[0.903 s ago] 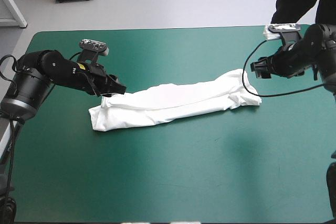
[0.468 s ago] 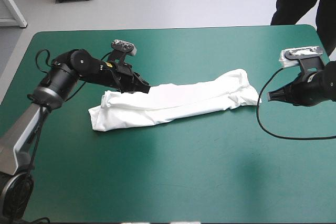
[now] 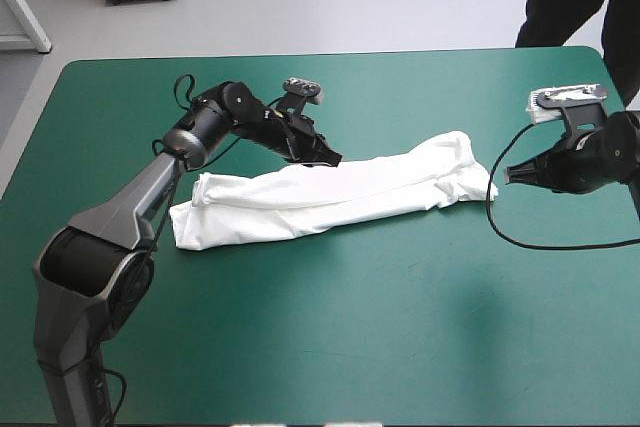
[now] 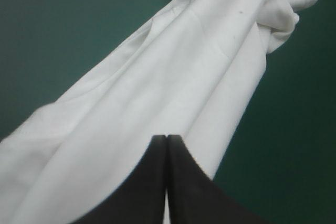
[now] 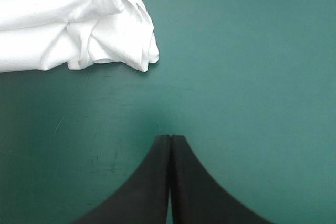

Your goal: Fold the cloth

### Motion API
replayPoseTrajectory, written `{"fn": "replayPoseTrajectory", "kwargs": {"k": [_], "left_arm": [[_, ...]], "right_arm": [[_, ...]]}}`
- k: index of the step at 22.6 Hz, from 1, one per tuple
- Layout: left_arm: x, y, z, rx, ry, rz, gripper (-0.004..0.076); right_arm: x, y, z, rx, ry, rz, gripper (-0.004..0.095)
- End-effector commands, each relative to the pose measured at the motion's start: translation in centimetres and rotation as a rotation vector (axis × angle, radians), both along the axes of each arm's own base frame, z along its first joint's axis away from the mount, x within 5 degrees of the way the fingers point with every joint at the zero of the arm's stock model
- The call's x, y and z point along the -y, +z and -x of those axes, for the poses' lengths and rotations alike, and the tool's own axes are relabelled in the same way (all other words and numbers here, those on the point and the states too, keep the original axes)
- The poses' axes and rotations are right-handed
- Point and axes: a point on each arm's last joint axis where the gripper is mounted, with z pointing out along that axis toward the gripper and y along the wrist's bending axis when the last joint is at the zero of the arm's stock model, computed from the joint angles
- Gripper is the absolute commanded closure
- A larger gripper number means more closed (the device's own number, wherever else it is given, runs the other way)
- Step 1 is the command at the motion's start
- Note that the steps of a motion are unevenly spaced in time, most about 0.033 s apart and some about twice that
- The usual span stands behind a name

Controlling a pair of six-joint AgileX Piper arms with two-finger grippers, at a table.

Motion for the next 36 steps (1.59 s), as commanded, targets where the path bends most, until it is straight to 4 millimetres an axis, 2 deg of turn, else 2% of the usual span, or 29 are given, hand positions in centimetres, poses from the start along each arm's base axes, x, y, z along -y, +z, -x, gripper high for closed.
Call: {"fn": "replayPoseTrajectory", "kwargs": {"k": [1,8,10,12,14,16,19,25,36], "left_arm": [[1.6,3.3,-0.2,0.04,-0.015,0.084,0.0746],[3.2,-0.6,-0.9,-0.036,-0.026,-0.003,0.0746],[3.1,-1.5,-1.2,-0.049,-0.02,-0.029,0.0746],[3.3,-2.6,-1.5,-0.073,-0.02,-0.043,0.0746],[3.4,-3.8,-1.7,-0.107,-0.02,-0.053,0.0746],[3.7,-5.0,-1.9,-0.138,-0.017,-0.063,0.0746],[4.1,-5.5,-1.8,-0.144,-0.022,-0.065,0.0746],[4.3,-5.5,-1.7,-0.143,-0.028,-0.068,0.0746],[4.3,-5.5,-1.6,-0.144,-0.036,-0.072,0.0746]], "right_arm": [[0.2,0.6,-0.8,0.064,-0.005,0.012,0.0924],[-0.1,-1.4,-3.4,0.04,0.016,-0.012,0.0924],[-0.6,-2.2,-4.3,0.023,0.054,-0.054,0.0873],[-1.2,-2.3,-6.1,0.008,0.086,-0.117,0.0639],[-1.4,-1.9,-7.6,0.014,0.083,-0.147,0.035],[-1.5,-1.7,-8.9,0.02,0.065,-0.181,0.0214],[-0.8,-3.3,-10.7,-0.012,0.048,-0.235,0.0211],[1.5,-6.9,-12.8,-0.098,-0.006,-0.356,0.0211],[1.2,-12.2,-15.8,-0.185,0.021,-0.486,0.0209]]}}
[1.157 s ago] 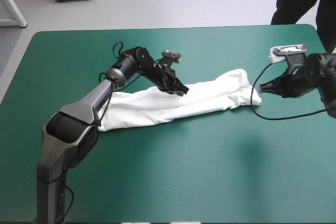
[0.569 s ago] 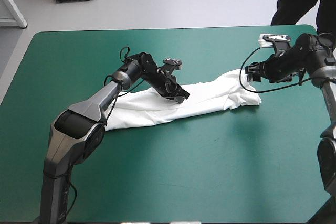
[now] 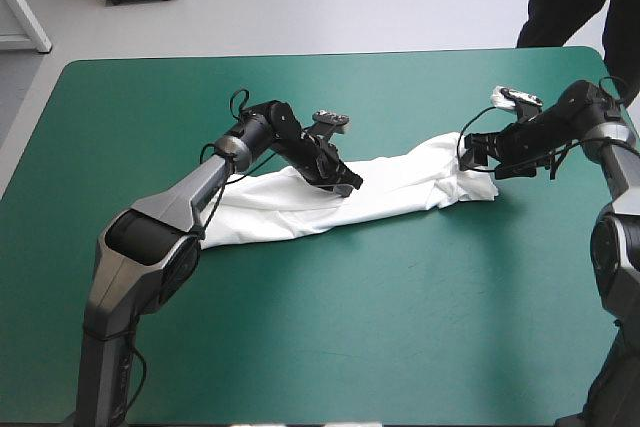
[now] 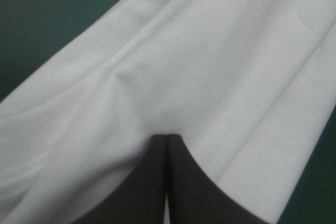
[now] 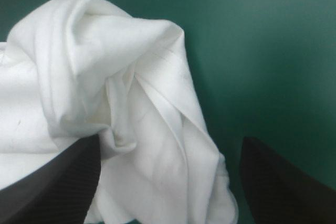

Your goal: Fold the cloth

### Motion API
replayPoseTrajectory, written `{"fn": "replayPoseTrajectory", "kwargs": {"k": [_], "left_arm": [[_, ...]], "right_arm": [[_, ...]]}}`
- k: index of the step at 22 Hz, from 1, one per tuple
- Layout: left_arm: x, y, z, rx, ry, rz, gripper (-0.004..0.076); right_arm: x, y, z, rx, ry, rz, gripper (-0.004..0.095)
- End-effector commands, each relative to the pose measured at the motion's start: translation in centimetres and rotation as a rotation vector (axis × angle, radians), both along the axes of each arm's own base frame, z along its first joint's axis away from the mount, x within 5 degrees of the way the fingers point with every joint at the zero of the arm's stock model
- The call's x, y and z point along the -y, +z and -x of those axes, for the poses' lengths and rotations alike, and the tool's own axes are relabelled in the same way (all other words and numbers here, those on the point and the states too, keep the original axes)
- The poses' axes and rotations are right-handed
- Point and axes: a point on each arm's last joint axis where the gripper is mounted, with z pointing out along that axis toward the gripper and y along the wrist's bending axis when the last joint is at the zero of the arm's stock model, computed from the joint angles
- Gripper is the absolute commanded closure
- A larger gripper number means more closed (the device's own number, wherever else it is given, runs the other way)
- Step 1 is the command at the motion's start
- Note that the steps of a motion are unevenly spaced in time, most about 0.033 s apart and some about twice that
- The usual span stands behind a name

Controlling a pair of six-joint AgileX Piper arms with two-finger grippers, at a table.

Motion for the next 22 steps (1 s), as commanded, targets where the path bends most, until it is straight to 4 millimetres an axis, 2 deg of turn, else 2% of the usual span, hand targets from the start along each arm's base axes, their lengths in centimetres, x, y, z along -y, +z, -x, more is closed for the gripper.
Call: {"fn": "replayPoseTrajectory", "kwargs": {"k": [1,5,8,11,14,17,18,19,20,21,22], "left_arm": [[0.5,2.6,0.6,0.038,-0.009,0.048,0.0746],[0.5,2.6,0.6,0.044,-0.015,0.044,0.0746],[0.4,2.6,0.6,0.047,-0.017,0.036,0.0746],[0.4,2.5,0.6,0.044,-0.022,0.029,0.0746],[0.4,2.5,0.6,0.042,-0.023,0.029,0.0746],[0.4,2.5,0.6,0.042,-0.023,0.029,0.0746],[0.4,2.5,0.6,0.042,-0.023,0.029,0.0746],[0.4,2.5,0.6,0.043,-0.023,0.027,0.0746],[0.4,2.5,0.6,0.043,-0.023,0.027,0.0746],[0.3,2.5,0.7,0.038,-0.029,0.02,0.0746],[0.2,2.4,0.7,0.036,-0.035,0.01,0.0746]], "right_arm": [[-0.1,2.1,-0.5,0.096,-0.007,-0.059,0.0209],[-0.5,0.2,-1.2,0.059,-0.015,-0.128,0.0209],[-1.8,-0.4,-1.6,0.059,0.022,-0.172,0.024],[-3.9,-0.4,-1.4,0.055,0.096,-0.168,0.0406],[-4.8,-0.4,-1.3,0.048,0.12,-0.17,0.0476],[-5.2,-0.4,-1.1,0.037,0.135,-0.171,0.0587],[-5.3,-0.4,-1.1,0.036,0.137,-0.169,0.0645],[-5.3,-0.4,-1.0,0.028,0.144,-0.17,0.0775],[-5.3,-0.4,-1.0,0.025,0.146,-0.171,0.0857],[-5.3,-0.4,-0.9,0.022,0.151,-0.172,0.0917],[-5.3,-0.4,-0.9,0.021,0.152,-0.172,0.092]]}}
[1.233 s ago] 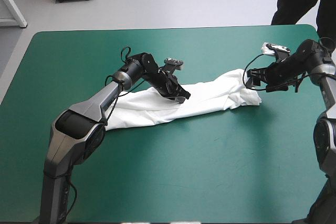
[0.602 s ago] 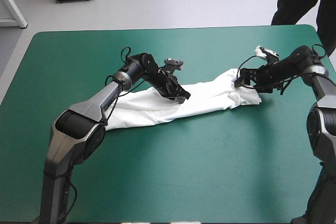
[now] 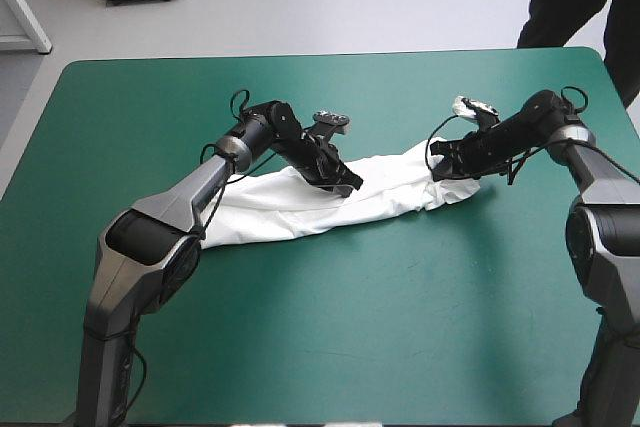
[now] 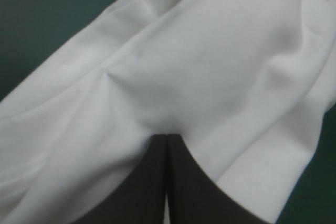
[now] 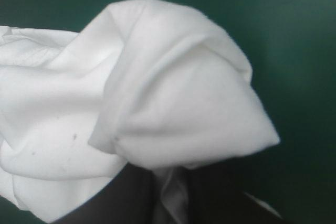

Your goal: Fold the cloth

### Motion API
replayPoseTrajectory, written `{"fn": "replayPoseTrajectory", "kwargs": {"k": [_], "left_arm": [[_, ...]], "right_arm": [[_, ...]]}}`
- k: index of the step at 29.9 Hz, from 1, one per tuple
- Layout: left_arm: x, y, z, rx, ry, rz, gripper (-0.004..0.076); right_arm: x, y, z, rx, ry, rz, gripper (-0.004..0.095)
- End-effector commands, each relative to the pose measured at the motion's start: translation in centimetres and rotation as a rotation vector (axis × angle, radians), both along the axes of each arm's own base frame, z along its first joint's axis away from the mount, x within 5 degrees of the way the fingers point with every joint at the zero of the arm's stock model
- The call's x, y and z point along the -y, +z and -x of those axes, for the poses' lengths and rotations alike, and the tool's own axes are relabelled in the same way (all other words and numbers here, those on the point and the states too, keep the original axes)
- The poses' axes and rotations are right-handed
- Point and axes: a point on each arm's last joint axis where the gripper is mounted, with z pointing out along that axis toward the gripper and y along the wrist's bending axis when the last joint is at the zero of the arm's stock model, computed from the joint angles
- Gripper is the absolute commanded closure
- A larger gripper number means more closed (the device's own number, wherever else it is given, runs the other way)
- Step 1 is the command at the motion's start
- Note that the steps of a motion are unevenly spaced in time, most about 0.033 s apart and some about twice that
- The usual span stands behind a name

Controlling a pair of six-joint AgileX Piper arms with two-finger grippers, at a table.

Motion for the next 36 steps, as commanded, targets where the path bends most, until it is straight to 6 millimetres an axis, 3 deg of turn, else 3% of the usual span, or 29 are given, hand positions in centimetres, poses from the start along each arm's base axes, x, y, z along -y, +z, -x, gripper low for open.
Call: {"fn": "replayPoseTrajectory", "kwargs": {"k": [1,7,16,30,36], "left_arm": [[0.1,2.3,0.8,0.025,-0.031,-0.002,0.0746],[0.1,2.3,0.9,0.01,-0.023,-0.007,0.0746],[-0.1,2.2,1.2,-0.025,-0.026,-0.03,0.0746],[-0.2,2.1,1.4,-0.06,-0.025,-0.037,0.0746],[-0.1,3.0,1.2,-0.034,-0.029,-0.031,0.0746]], "right_arm": [[-0.4,3.0,0.5,0.056,0.021,-0.034,0.092],[-0.3,5.2,1.0,0.109,0.019,-0.032,0.092],[0.3,12.9,1.6,0.303,0.007,-0.014,0.092],[-0.3,20.8,4.4,0.503,0.016,-0.062,0.092],[-0.5,22.2,4.8,0.539,0.021,-0.089,0.092]]}}
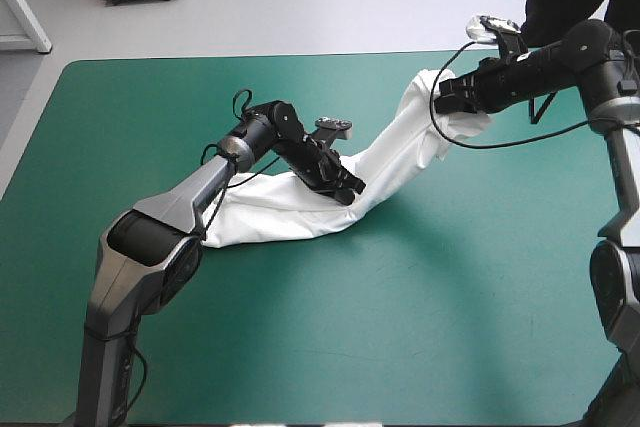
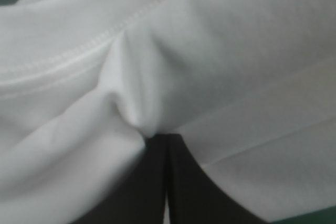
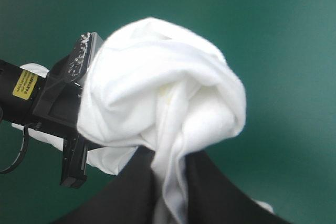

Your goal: Fold the cloth

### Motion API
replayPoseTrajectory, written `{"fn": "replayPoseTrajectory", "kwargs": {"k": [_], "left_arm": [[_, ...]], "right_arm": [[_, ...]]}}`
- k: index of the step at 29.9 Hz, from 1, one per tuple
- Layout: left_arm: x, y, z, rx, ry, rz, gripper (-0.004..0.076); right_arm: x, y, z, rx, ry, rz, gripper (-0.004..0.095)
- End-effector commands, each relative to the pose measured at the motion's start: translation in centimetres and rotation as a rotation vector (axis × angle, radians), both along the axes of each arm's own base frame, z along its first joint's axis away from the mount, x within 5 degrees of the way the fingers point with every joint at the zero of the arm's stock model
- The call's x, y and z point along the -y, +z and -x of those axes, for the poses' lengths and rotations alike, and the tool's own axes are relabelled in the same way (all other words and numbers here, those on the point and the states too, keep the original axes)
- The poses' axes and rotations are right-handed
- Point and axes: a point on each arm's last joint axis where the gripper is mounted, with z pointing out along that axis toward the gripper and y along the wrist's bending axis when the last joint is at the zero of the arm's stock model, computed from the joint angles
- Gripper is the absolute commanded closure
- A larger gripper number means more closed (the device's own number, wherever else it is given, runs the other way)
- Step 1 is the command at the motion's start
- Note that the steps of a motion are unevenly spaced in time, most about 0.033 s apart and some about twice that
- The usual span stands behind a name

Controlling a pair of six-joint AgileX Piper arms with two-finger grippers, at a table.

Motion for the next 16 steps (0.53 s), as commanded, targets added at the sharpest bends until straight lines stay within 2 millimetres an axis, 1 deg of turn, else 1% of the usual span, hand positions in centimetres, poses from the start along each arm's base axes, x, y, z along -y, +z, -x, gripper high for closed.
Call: {"fn": "replayPoseTrajectory", "kwargs": {"k": [1,6,11,14,16], "left_arm": [[-0.2,3.4,0.2,0.069,-0.024,-0.003,0.0746],[0.0,6.3,-0.3,0.145,-0.031,0.029,0.0746],[0.0,9.2,-0.1,0.184,-0.054,0.048,0.0746],[-0.1,11.6,0.1,0.256,-0.062,0.078,0.0746],[-0.8,13.5,0.3,0.307,-0.05,0.094,0.0745]], "right_arm": [[0.1,5.0,1.7,0.175,-0.037,-0.064,0.092],[0.1,4.9,1.8,0.172,-0.035,-0.061,0.092],[0.3,4.6,1.8,0.158,-0.031,-0.026,0.092],[0.3,4.5,1.9,0.146,-0.033,-0.004,0.0919],[0.0,4.4,2.0,0.135,-0.027,-0.002,0.0919]]}}
